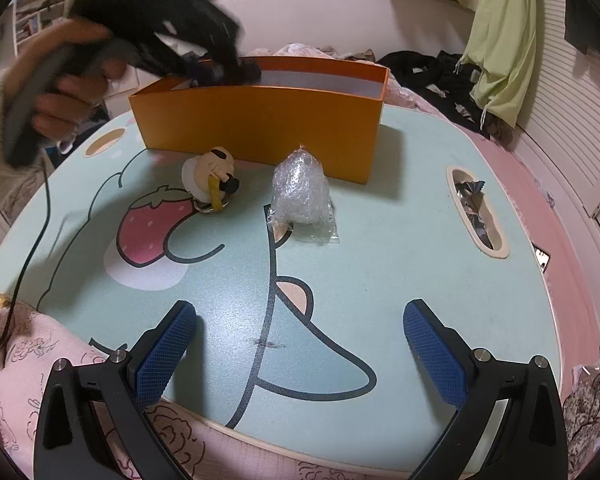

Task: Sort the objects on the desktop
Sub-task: 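Lift the black pouch out and set it on the table, open left gripper, then reach into the box and grasp the black lace cloth with the right gripper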

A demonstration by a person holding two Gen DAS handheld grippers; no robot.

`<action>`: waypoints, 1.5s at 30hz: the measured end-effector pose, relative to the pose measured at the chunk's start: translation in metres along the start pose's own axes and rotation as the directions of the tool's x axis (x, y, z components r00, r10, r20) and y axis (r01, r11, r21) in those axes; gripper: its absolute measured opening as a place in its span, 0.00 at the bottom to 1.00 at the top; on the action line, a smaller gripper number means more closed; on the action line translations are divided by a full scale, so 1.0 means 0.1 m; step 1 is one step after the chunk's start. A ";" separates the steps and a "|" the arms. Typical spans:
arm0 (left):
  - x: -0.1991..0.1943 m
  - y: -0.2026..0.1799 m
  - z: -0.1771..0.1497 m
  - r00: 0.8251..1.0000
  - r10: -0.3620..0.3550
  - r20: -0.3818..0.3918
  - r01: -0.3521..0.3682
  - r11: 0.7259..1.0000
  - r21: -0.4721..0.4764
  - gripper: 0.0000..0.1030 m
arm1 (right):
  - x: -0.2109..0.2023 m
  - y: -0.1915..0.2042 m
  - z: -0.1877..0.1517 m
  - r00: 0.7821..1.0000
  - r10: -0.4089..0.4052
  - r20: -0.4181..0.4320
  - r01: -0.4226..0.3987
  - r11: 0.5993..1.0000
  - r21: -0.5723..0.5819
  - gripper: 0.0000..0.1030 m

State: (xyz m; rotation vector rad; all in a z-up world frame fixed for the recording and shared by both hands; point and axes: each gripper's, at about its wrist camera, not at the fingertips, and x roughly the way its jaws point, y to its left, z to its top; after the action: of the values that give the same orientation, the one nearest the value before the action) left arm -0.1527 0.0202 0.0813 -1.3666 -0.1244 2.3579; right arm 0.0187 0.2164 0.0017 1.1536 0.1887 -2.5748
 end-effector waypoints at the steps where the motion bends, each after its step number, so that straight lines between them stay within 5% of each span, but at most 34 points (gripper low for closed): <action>1: -0.14 -0.05 -0.03 0.999 -0.033 0.035 0.033 0.999 -0.001 0.39 | 0.00 0.00 0.00 1.000 0.000 0.000 0.000 1.000 0.000 1.00; 6: -0.60 -0.23 -0.43 0.988 -0.117 0.103 0.114 0.993 0.036 0.39 | 0.00 -0.01 -0.02 1.000 0.001 0.001 -0.001 1.000 -0.002 1.00; 13: -0.07 -0.14 -0.94 1.000 0.001 -0.002 -0.001 1.000 0.018 0.39 | 0.00 -0.03 -0.03 1.000 0.001 0.003 -0.001 1.000 -0.006 1.00; 18: -0.02 -0.15 -0.97 0.996 0.062 0.059 -0.062 0.998 -0.005 0.40 | 0.00 -0.03 -0.04 1.000 0.002 0.003 -0.002 1.000 -0.007 1.00; 19: -0.08 -0.17 -0.97 0.994 0.064 0.084 -0.064 0.998 -0.004 0.43 | 0.00 -0.03 -0.04 1.000 0.002 0.003 -0.002 1.000 -0.006 1.00; 21: -0.24 -0.20 -1.04 0.987 0.074 0.141 -0.074 0.997 -0.006 0.66 | 0.00 -0.03 -0.04 1.000 0.002 0.003 -0.002 1.000 -0.007 1.00; 23: -0.35 -0.21 -1.15 0.979 0.099 0.178 -0.098 0.995 -0.012 0.79 | 0.00 -0.04 -0.04 1.000 0.002 0.003 -0.002 1.000 -0.007 1.00; 29: -0.26 -0.25 -1.56 0.974 0.198 0.106 -0.203 0.978 0.040 0.79 | 0.00 -0.04 -0.04 1.000 0.001 0.003 -0.001 1.000 -0.006 1.00; 32: -0.10 -0.31 -1.66 0.952 0.289 0.105 -0.296 0.954 0.056 1.00 | -0.01 -0.04 -0.04 1.000 -0.002 0.002 0.002 1.000 -0.009 1.00; 41: -0.09 -0.32 -1.66 0.949 0.297 0.108 -0.303 0.952 0.044 1.00 | -0.02 -0.05 -0.03 1.000 0.014 0.008 -0.014 1.000 -0.007 0.98; 45: -0.10 -0.30 -1.69 0.945 0.306 0.111 -0.311 0.950 0.029 1.00 | -0.28 -0.09 0.25 0.989 0.104 0.107 -0.107 0.994 0.019 0.92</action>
State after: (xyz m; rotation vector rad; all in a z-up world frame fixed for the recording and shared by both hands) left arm 0.0041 0.0224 0.0100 -1.3205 0.1243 2.6726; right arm 0.0156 0.2249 0.0396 1.0040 0.0698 -2.5427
